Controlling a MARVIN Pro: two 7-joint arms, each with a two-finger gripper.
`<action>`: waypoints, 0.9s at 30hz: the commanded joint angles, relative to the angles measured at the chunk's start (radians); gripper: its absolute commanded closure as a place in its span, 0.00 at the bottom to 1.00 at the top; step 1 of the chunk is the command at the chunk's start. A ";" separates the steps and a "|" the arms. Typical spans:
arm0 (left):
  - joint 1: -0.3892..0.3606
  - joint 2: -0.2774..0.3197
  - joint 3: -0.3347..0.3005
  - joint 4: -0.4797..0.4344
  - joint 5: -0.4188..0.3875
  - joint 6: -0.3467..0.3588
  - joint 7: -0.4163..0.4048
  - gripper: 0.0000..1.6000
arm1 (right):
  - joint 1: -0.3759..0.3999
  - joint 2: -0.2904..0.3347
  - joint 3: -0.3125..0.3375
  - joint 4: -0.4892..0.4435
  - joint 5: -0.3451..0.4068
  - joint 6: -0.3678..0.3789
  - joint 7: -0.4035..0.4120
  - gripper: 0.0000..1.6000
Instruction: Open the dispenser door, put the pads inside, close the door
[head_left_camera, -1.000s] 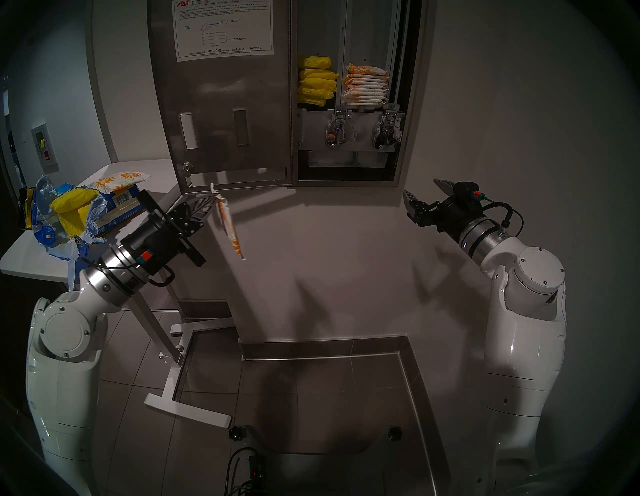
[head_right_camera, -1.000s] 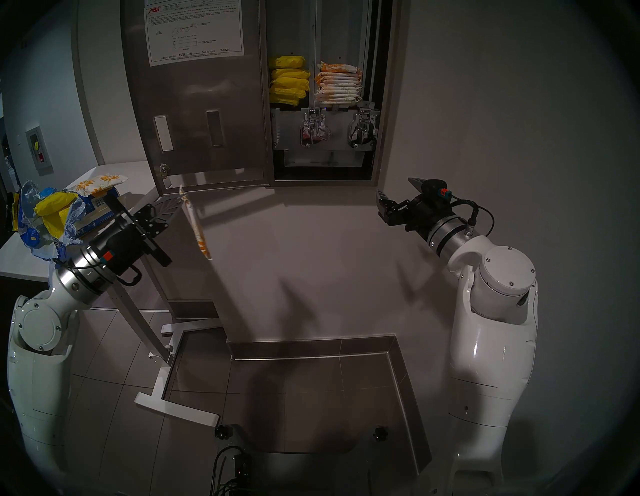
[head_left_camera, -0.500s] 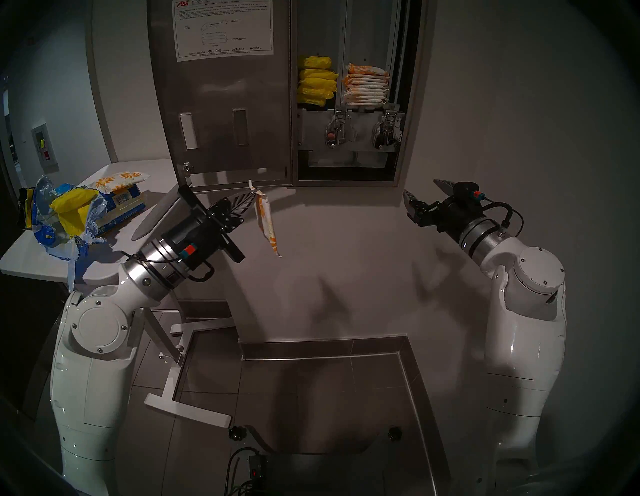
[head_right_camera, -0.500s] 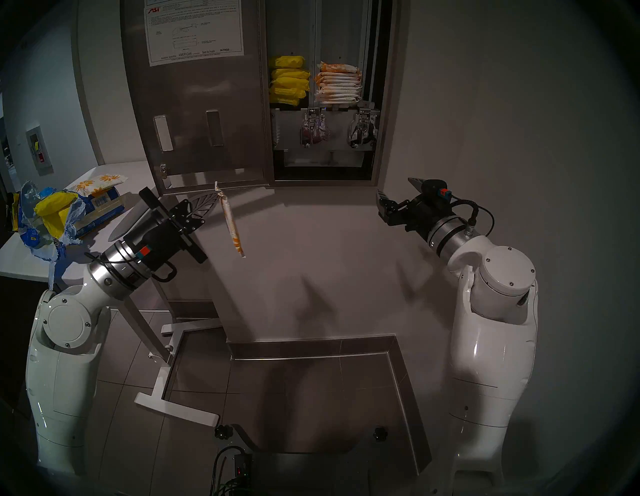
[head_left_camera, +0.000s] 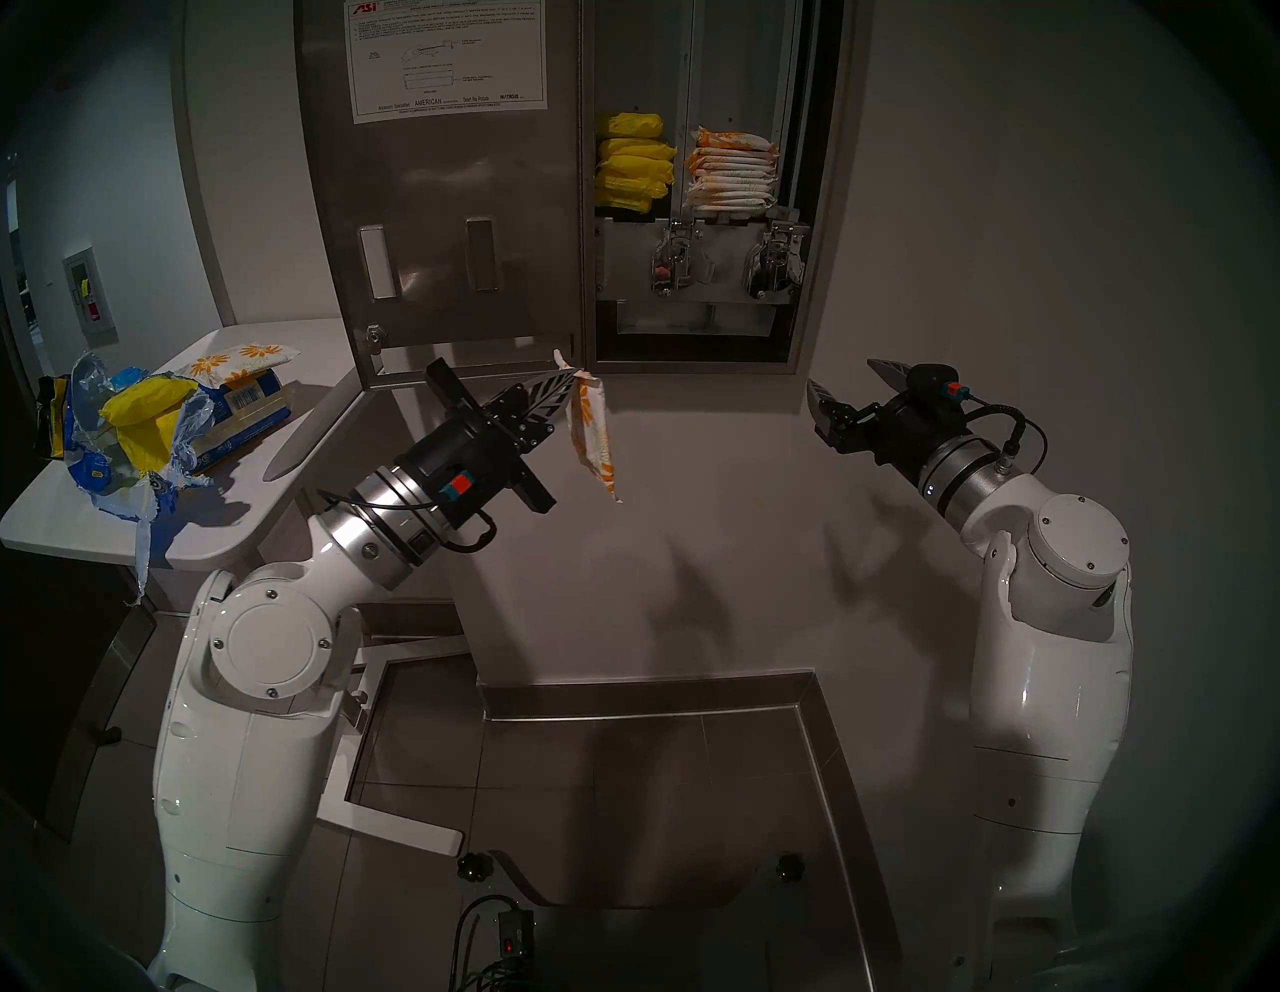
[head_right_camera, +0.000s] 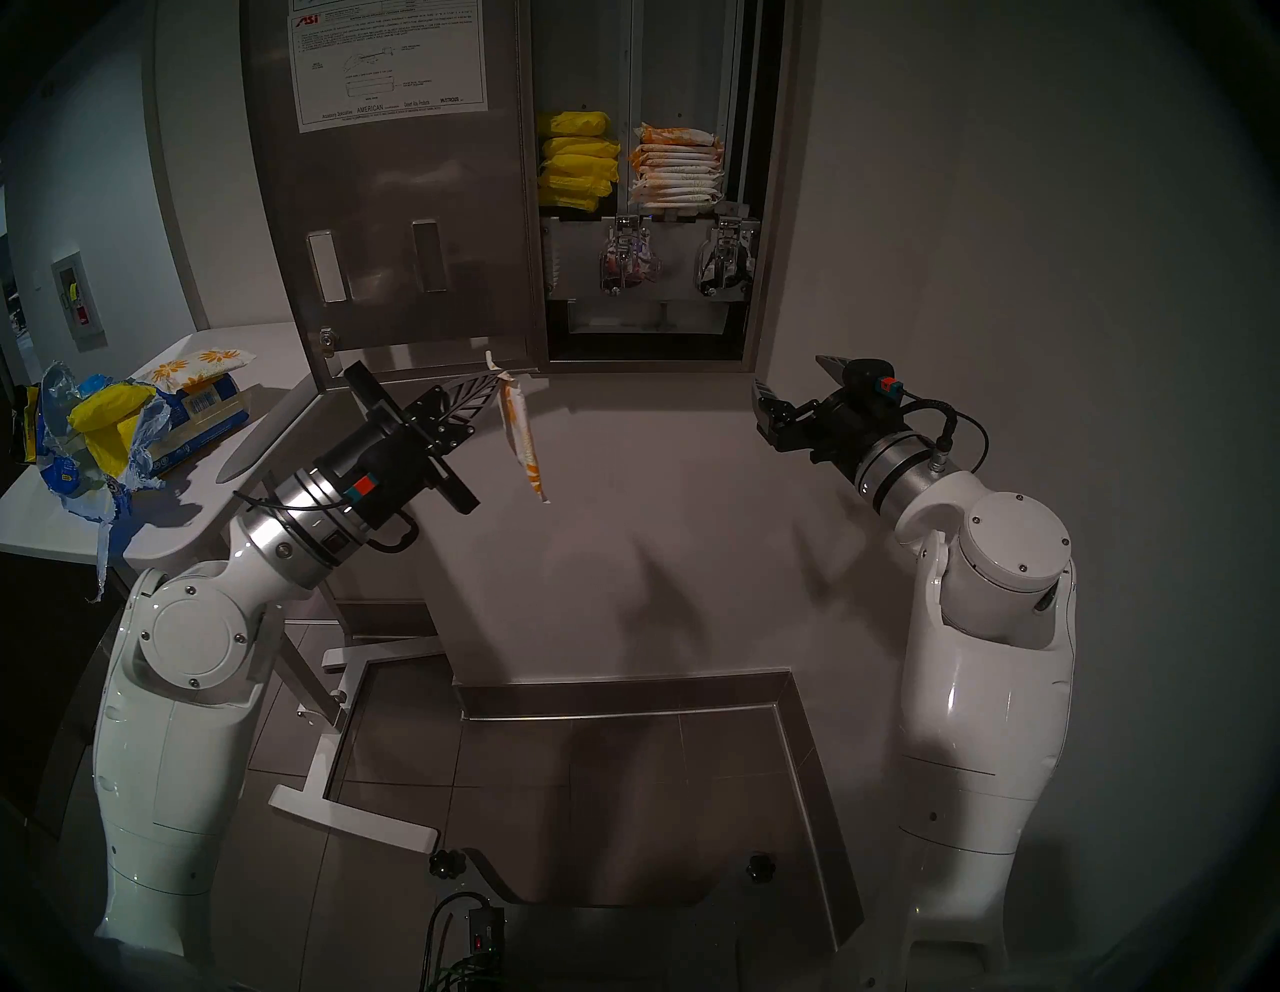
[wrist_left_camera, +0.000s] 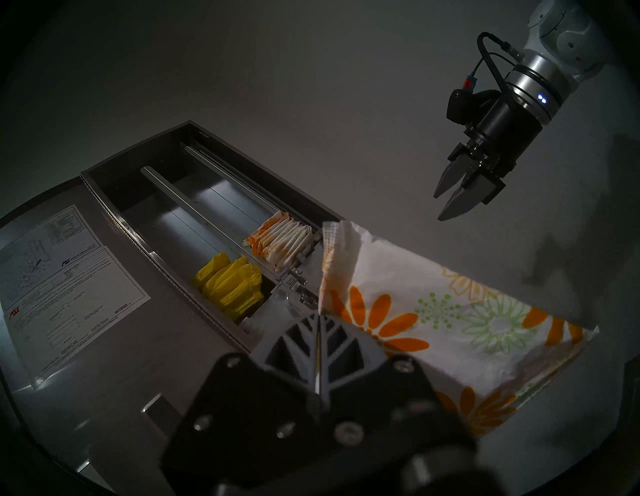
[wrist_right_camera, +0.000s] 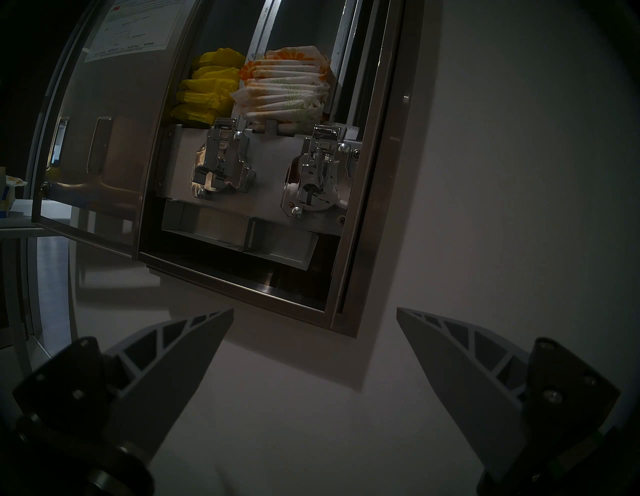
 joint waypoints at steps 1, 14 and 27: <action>-0.022 -0.070 0.040 -0.039 0.045 0.017 0.065 1.00 | 0.021 0.002 0.000 -0.032 0.004 -0.004 -0.001 0.00; -0.019 -0.081 0.051 -0.041 0.081 0.028 0.092 1.00 | 0.020 0.003 -0.001 -0.033 0.005 -0.004 -0.002 0.00; -0.018 -0.087 0.050 -0.041 0.090 0.026 0.094 1.00 | 0.090 0.045 -0.012 -0.010 -0.005 0.069 0.008 0.00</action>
